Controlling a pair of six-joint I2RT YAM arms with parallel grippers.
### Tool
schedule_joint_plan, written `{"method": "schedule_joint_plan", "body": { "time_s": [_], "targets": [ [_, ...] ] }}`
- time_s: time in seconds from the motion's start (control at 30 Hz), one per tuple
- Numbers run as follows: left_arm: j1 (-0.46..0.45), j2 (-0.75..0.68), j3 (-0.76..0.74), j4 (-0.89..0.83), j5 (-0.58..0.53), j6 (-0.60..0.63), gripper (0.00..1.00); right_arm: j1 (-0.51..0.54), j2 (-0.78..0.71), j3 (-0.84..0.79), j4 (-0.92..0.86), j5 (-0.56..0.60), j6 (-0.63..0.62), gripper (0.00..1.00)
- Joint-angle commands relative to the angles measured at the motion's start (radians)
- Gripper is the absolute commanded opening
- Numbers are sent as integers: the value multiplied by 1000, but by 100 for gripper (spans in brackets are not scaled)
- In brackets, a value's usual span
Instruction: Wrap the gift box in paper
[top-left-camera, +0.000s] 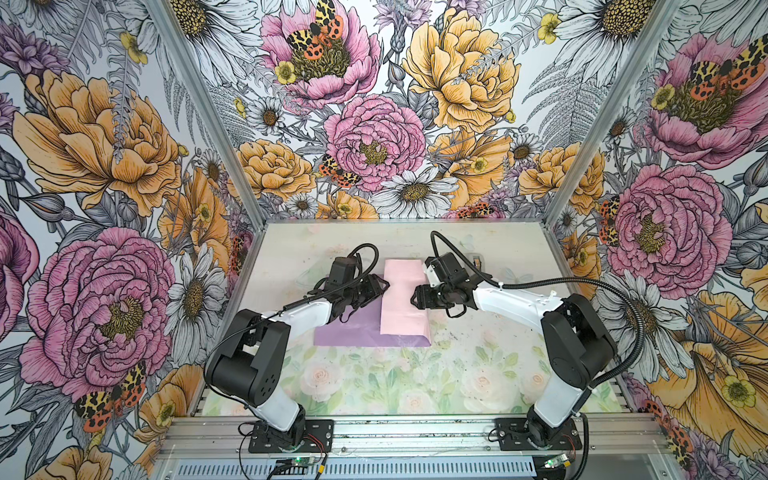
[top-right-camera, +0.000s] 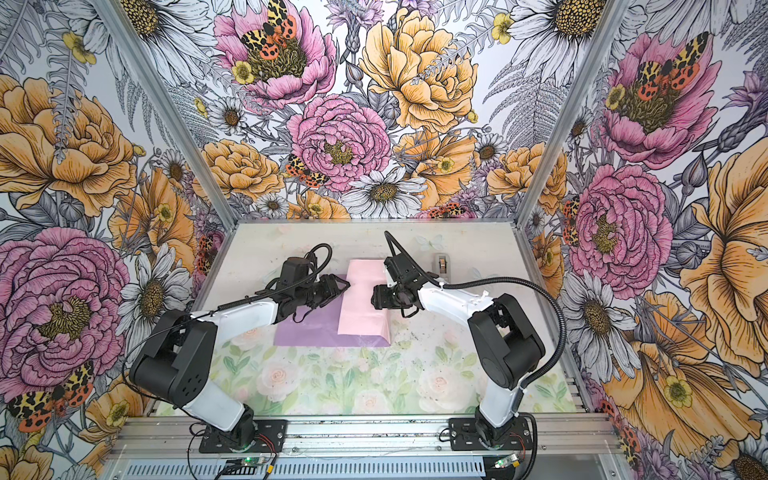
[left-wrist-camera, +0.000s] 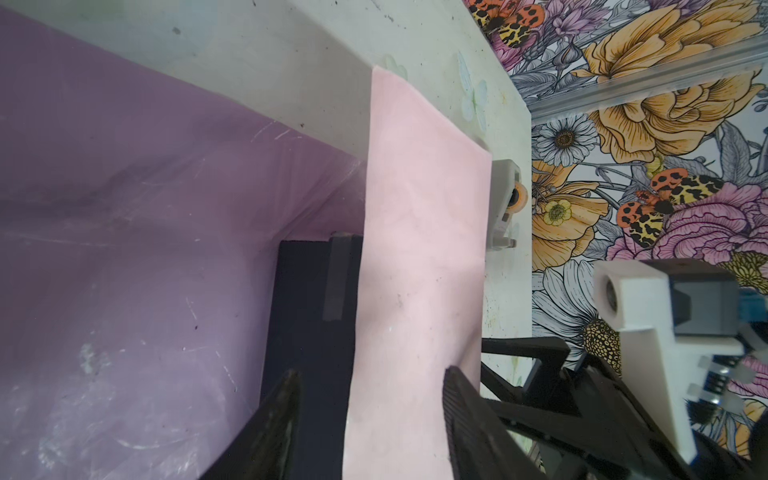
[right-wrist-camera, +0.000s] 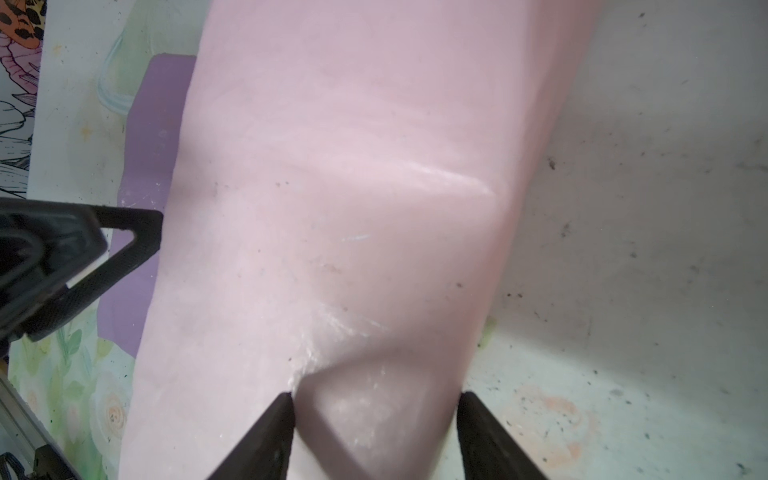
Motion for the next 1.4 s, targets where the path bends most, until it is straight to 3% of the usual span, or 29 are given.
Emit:
{"method": "schedule_joint_plan", "body": {
  "time_s": [0.0, 0.3, 0.57, 0.83, 1.03, 1.17, 1.27, 1.37],
  "targets": [
    [-12, 34, -22, 28, 15, 4, 54, 11, 32, 13, -28, 9, -52, 64],
    [-50, 65, -33, 42, -20, -6, 32, -2, -40, 18, -27, 6, -45, 70],
    [-99, 76, -44, 92, -66, -64, 31, -113, -141, -43, -41, -96, 66, 72],
    [-126, 47, -65, 104, -99, -92, 31, -112, -47, -29, -72, -69, 49, 69],
    [-69, -86, -71, -103, -178, -71, 43, -102, -13, -48, -72, -48, 11, 61],
    [-7, -223, -78, -328, -262, -56, 48, -99, -14, -58, -71, -46, -4, 60],
    [62, -315, -97, -463, -266, -59, 54, -97, -15, -56, -72, -50, -18, 60],
    [150, -386, -129, -577, -248, -45, 54, -98, -25, -55, -72, -51, -24, 60]
  ]
}}
